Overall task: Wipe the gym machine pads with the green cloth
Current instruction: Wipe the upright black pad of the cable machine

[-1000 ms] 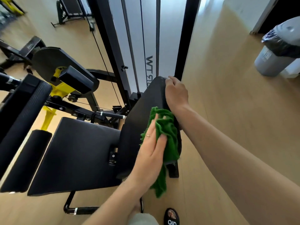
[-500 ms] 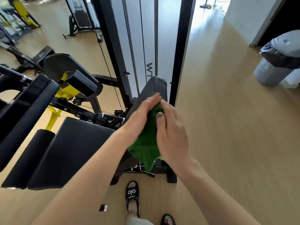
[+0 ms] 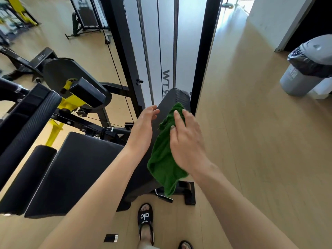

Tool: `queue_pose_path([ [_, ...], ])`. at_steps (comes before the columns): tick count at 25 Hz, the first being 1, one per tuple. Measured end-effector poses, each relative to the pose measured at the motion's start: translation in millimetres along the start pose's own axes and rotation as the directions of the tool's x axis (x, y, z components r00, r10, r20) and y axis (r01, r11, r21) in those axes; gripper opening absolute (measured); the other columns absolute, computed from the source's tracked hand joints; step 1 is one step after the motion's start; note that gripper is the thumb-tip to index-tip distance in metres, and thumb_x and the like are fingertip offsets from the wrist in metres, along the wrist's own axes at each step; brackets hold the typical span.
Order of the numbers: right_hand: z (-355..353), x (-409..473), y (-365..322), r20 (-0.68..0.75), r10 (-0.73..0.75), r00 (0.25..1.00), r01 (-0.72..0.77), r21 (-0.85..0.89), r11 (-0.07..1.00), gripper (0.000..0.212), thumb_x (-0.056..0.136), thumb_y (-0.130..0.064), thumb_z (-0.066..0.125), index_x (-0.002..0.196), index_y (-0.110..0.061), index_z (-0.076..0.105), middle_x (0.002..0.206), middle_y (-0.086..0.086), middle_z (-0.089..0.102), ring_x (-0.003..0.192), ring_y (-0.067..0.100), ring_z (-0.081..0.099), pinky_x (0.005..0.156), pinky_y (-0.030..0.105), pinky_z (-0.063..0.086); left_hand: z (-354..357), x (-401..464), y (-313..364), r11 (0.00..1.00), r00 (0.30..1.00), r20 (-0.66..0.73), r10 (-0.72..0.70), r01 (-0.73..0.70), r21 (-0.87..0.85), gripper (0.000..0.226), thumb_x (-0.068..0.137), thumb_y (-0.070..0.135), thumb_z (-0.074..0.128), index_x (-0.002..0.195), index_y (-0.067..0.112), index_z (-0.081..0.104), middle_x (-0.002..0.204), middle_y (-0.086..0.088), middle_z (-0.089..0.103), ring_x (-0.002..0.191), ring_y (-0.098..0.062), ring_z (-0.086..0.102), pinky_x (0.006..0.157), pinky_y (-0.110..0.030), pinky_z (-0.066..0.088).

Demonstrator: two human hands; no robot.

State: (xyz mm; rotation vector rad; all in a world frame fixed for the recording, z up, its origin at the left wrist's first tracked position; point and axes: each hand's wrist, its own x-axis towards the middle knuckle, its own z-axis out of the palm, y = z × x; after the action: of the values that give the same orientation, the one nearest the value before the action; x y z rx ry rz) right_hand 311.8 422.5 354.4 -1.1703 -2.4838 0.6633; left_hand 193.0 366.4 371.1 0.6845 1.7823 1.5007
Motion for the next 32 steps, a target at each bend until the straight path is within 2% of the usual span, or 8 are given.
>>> queue_pose_path([
  [5, 3, 97, 12, -0.018, 0.077, 0.997, -0.075, 0.081, 0.994, 0.051, 0.108, -0.026, 0.027, 0.156, -0.009, 0.026, 0.163, 0.011, 0.024, 0.152, 0.024, 0.016, 0.126, 0.038, 0.01, 9, -5, -18, 0.982, 0.994, -0.016, -0.106, 0.102, -0.162, 0.043, 0.104, 0.045, 0.031, 0.14, 0.031, 0.051, 0.132, 0.015, 0.058, 0.102, 0.011, 0.058, 0.075, -0.002, 0.044],
  [10, 6, 75, 19, -0.033, 0.079, 0.996, -0.072, 0.167, 0.983, 0.051, 0.108, -0.027, 0.026, 0.155, -0.007, 0.028, 0.163, 0.013, 0.025, 0.152, 0.025, 0.018, 0.125, 0.04, 0.015, 29, -23, -55, 0.968, 0.994, -0.036, -0.1, 0.089, -0.236, 0.042, 0.094, 0.061, 0.038, 0.129, 0.05, 0.058, 0.132, 0.011, 0.064, 0.128, -0.014, 0.055, 0.111, -0.043, 0.038],
  [14, 7, -25, 14, -0.036, 0.145, 0.989, -0.123, 0.363, 0.924, 0.058, 0.101, -0.037, 0.019, 0.148, -0.009, 0.038, 0.154, 0.009, 0.036, 0.142, 0.028, 0.036, 0.115, 0.047, 0.035, 42, -37, -55, 0.968, 0.997, -0.079, -0.009, -0.011, -0.253, 0.039, 0.101, 0.046, 0.035, 0.131, 0.038, 0.059, 0.132, 0.003, 0.064, 0.126, -0.016, 0.058, 0.107, -0.043, 0.044],
  [17, 5, -50, 2, -0.032, 0.162, 0.986, -0.149, 0.251, 0.956, 0.056, 0.105, -0.039, 0.024, 0.154, -0.014, 0.03, 0.161, 0.005, 0.027, 0.148, 0.023, 0.023, 0.123, 0.042, 0.023, 46, -41, -60, 0.962, 0.985, -0.169, -0.022, -0.024, -0.271, 0.038, 0.094, 0.048, 0.041, 0.121, 0.04, 0.066, 0.13, 0.0, 0.064, 0.125, -0.021, 0.058, 0.105, -0.049, 0.045],
  [21, -1, -9, 5, -0.012, 0.135, 0.991, -0.131, 0.156, 0.979, 0.064, 0.104, -0.047, 0.032, 0.157, -0.012, 0.021, 0.161, 0.01, 0.023, 0.148, 0.027, 0.021, 0.122, 0.044, 0.021, 49, -35, -55, 0.939, 0.926, -0.37, -0.073, -0.062, -0.339, 0.034, 0.095, 0.037, 0.04, 0.105, 0.037, 0.073, 0.116, 0.003, 0.072, 0.113, -0.017, 0.065, 0.101, -0.048, 0.049],
  [26, 4, 87, 4, 0.028, 0.229, 0.973, -0.229, 0.005, 0.973, 0.065, 0.104, -0.04, 0.031, 0.156, -0.001, 0.02, 0.159, 0.026, 0.024, 0.144, 0.039, 0.026, 0.121, 0.046, 0.019, 52, -36, -51, 0.968, 0.896, -0.442, -0.056, -0.06, -0.244, 0.04, 0.098, 0.035, 0.032, 0.119, 0.033, 0.066, 0.115, 0.01, 0.069, 0.112, -0.007, 0.062, 0.101, -0.041, 0.05],
  [29, 1, 77, 4, 0.064, 0.125, 0.99, -0.121, -0.065, 0.991, 0.063, 0.104, -0.039, 0.032, 0.157, -0.007, 0.019, 0.164, 0.022, 0.016, 0.151, 0.037, 0.014, 0.125, 0.046, 0.011, 44, -39, -57, 0.968, 0.919, -0.383, -0.097, -0.003, -0.253, 0.043, 0.095, 0.043, 0.032, 0.123, 0.038, 0.063, 0.123, 0.013, 0.066, 0.121, -0.008, 0.057, 0.107, -0.042, 0.044],
  [32, -9, 23, 5, 0.124, -0.169, 0.978, 0.188, -0.168, 0.968, 0.051, 0.104, -0.034, 0.039, 0.151, -0.016, 0.037, 0.164, 0.014, 0.022, 0.153, 0.032, 0.012, 0.126, 0.043, 0.007, 16, -47, -72, 0.977, 0.898, -0.417, -0.138, 0.053, -0.207, 0.044, 0.094, 0.045, 0.031, 0.124, 0.04, 0.062, 0.128, 0.019, 0.061, 0.126, -0.003, 0.051, 0.113, -0.039, 0.037],
])
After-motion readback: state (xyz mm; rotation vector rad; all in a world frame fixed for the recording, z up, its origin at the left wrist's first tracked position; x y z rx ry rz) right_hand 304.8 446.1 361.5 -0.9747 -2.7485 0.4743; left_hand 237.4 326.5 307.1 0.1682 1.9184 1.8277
